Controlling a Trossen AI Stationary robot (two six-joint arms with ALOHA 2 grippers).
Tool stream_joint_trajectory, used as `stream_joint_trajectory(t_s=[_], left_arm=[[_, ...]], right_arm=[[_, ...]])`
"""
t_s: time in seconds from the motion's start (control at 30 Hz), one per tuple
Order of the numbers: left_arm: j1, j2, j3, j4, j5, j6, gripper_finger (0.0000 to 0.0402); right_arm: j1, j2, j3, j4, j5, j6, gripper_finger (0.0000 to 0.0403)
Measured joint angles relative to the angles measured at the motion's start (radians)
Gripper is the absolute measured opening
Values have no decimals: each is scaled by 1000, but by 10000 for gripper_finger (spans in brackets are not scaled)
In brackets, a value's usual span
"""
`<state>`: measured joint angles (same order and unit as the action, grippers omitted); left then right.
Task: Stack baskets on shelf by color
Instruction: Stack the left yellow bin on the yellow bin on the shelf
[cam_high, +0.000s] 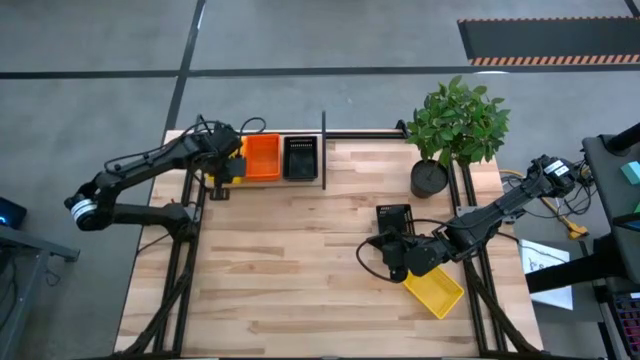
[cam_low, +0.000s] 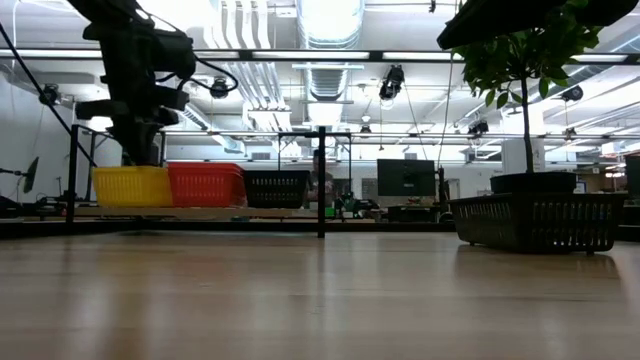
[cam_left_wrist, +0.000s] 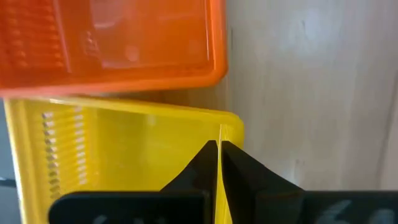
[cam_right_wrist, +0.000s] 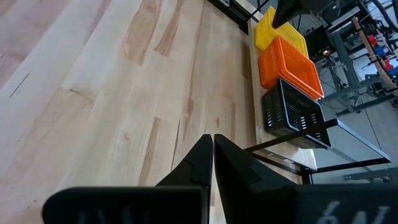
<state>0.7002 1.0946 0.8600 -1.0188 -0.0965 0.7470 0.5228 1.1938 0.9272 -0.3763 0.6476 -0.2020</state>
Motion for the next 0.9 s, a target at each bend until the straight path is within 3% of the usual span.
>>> stream_joint_trajectory(t_s=[0.5,0.7,0.9], left_arm=[[-14,-72,39,25,3,-61,5],[-13,-81,-14,-11,4,-62,5],[-14,-42,-37,83,6,-105,5]], right_arm=[[0,0,0,0,0,0,9],[0,0,0,0,0,0,9],[0,0,0,0,0,0,9]])
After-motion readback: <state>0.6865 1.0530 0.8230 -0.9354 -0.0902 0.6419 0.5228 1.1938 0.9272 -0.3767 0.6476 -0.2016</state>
